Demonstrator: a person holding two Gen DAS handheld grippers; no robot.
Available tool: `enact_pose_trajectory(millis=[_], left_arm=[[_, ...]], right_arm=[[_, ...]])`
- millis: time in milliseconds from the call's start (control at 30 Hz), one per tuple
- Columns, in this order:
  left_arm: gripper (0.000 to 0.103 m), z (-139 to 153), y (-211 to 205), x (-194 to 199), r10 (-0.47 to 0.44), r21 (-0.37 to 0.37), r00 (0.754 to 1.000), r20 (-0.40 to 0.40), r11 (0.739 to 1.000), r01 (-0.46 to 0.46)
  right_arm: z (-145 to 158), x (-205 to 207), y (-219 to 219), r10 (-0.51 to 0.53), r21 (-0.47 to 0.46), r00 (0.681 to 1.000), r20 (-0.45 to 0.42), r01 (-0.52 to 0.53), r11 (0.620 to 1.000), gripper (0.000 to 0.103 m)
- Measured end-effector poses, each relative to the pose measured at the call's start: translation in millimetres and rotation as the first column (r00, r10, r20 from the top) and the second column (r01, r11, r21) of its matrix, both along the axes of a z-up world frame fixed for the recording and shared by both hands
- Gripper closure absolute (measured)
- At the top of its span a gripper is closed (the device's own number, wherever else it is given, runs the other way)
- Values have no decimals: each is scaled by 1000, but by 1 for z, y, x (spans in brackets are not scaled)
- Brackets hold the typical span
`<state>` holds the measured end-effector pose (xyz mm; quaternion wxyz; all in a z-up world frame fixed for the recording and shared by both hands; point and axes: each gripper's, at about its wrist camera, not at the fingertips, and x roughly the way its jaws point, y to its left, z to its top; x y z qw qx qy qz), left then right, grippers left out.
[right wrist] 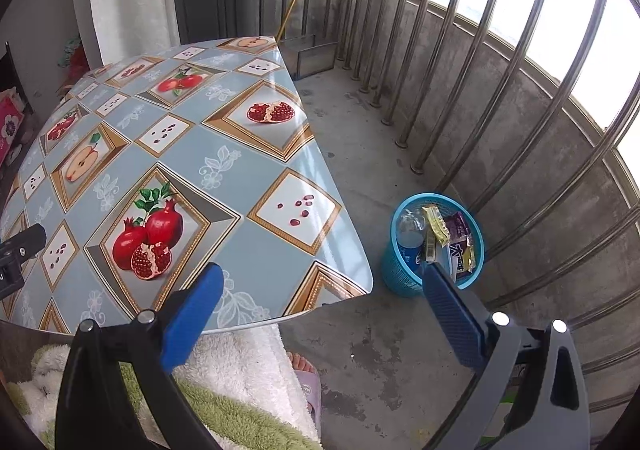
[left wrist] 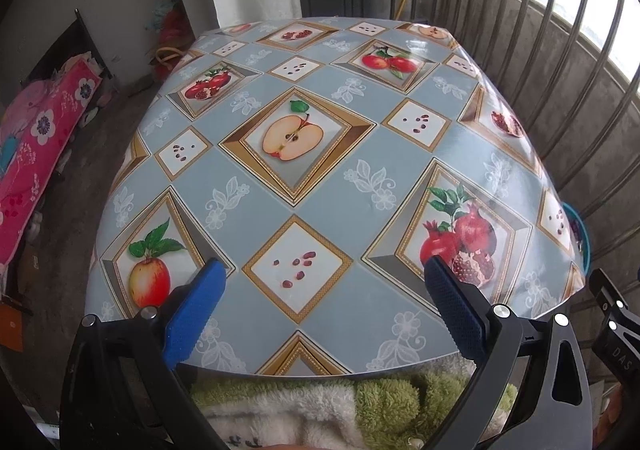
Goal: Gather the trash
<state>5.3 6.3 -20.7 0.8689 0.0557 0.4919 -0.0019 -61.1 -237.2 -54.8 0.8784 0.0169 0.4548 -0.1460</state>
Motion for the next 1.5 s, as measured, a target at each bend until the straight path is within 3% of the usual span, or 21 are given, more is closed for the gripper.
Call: enact_pose_trajectory(millis=[433,1500], left_arm=[[8,2,-7,1,-41,13,999,-4,999,41],[8,5,-23,-8,-123,-35,992,4,992,123]], right_arm=[[2,-2,-5,-11,-5,1000,6,11,1000,5],[3,-6,-10,-35,-6,999,2,35,999,5]])
